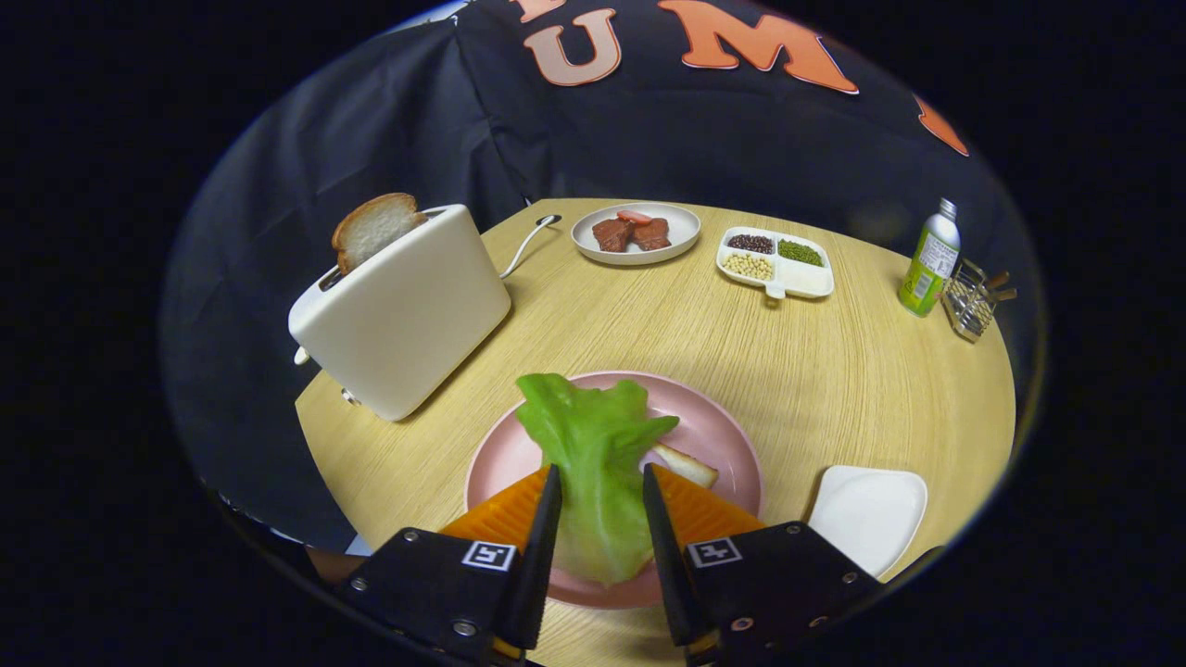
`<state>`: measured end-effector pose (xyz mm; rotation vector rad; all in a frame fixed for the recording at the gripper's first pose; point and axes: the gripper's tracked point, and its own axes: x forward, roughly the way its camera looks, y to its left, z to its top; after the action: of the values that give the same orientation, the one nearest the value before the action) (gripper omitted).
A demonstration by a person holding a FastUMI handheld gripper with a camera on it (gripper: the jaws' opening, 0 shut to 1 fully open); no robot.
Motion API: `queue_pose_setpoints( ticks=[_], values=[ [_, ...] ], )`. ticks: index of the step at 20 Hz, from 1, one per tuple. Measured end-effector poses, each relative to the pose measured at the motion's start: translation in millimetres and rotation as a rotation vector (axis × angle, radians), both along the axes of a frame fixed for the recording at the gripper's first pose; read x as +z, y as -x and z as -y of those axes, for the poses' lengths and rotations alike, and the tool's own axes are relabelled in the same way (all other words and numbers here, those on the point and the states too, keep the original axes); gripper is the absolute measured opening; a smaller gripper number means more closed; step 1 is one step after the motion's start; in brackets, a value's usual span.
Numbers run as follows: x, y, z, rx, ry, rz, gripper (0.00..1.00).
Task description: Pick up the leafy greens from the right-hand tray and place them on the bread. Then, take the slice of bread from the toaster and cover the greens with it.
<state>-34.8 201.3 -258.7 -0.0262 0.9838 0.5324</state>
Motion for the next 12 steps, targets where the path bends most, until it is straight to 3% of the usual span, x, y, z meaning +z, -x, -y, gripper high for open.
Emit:
queue_pose_setpoints(
  ticks=[9, 12],
  values=[
    [61.3, -16.3, -44.4, -0.001, -0.051, 0.034, 0.84],
    [87.0, -22.7, -74.0, 0.013, -0.099, 0.025, 0.90]
  ],
)
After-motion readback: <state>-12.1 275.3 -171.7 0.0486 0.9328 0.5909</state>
